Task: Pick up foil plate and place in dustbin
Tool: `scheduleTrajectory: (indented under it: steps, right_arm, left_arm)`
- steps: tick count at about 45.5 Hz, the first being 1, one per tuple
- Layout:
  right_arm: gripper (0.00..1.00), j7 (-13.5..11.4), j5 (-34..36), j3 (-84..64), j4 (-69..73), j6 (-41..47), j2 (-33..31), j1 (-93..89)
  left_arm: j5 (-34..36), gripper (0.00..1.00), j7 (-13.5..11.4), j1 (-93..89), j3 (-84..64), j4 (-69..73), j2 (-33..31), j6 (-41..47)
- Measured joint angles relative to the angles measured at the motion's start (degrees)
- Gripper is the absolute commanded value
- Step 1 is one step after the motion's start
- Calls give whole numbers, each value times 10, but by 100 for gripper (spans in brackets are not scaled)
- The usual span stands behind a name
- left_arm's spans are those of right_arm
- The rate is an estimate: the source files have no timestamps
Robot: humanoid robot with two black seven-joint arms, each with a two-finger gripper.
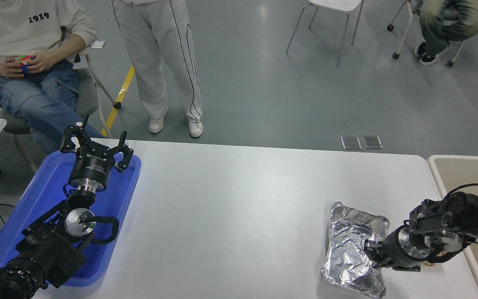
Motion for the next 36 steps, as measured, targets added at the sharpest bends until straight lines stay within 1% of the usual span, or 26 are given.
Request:
scheduleTrajectory:
  steps: [17, 25, 36]
  right_arm:
    - [0, -1, 5, -1, 2, 45, -14, 20]
    - [0, -1, 0, -11, 11, 88, -33, 64]
    - [0, -1, -3, -41, 32, 147, -44, 143]
  left_arm:
    - [0, 100, 0, 1, 0, 0, 0, 0]
    - [0, 100, 0, 1, 0, 0, 0, 0]
    - [0, 100, 0, 1, 0, 0, 0, 0]
